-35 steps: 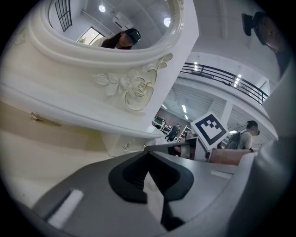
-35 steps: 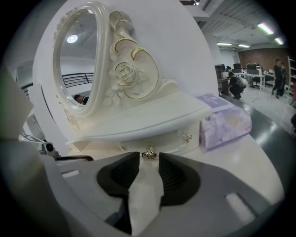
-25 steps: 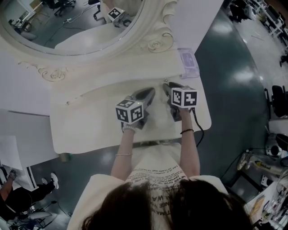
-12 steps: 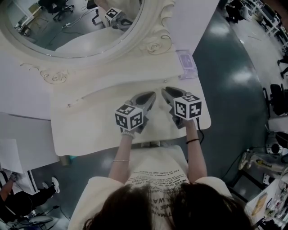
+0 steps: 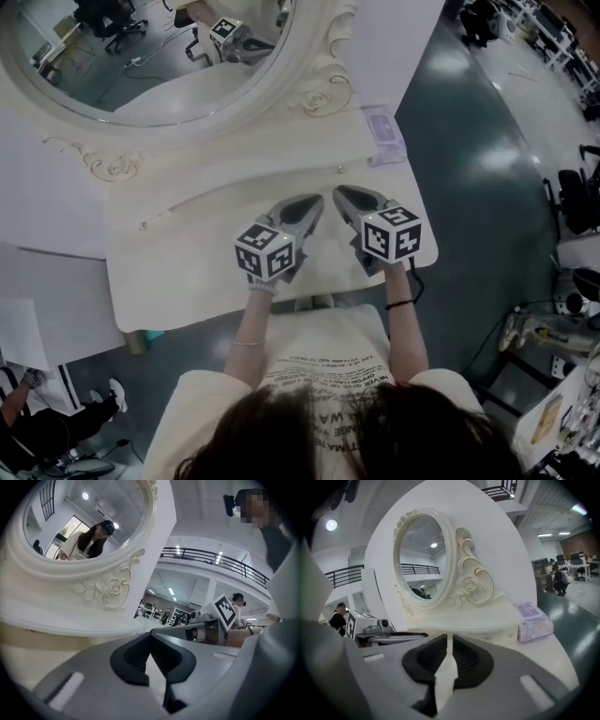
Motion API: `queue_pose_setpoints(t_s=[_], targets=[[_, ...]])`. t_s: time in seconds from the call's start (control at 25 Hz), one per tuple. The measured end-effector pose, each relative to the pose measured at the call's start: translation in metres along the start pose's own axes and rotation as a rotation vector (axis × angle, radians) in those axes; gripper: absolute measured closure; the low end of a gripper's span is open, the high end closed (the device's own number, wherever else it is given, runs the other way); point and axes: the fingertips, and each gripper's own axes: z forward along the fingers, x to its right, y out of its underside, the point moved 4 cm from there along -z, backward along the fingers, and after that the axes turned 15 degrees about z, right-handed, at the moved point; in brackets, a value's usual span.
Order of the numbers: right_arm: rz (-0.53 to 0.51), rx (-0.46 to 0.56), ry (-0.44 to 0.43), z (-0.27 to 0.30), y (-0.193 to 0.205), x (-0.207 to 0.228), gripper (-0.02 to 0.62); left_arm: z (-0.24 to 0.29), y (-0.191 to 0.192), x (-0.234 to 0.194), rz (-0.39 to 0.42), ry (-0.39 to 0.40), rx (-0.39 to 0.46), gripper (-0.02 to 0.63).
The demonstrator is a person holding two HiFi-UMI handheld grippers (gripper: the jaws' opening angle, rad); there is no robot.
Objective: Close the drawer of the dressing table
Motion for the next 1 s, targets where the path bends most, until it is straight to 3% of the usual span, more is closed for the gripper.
queue_pose_setpoints(t_s=[0.36,1.0], targets=[[-0.018,0.031,-0.029,-0.004,-0.003,-0.014,0.592,-0.007,-0.009,0.002,0.015,0.009,0.025,0.604],[-0.049,0.097,-0.099,-0.016,-0.006,-0.032,0.592,-0.017,-0.016,0.009,0.032,0.017,0.047,0.604]])
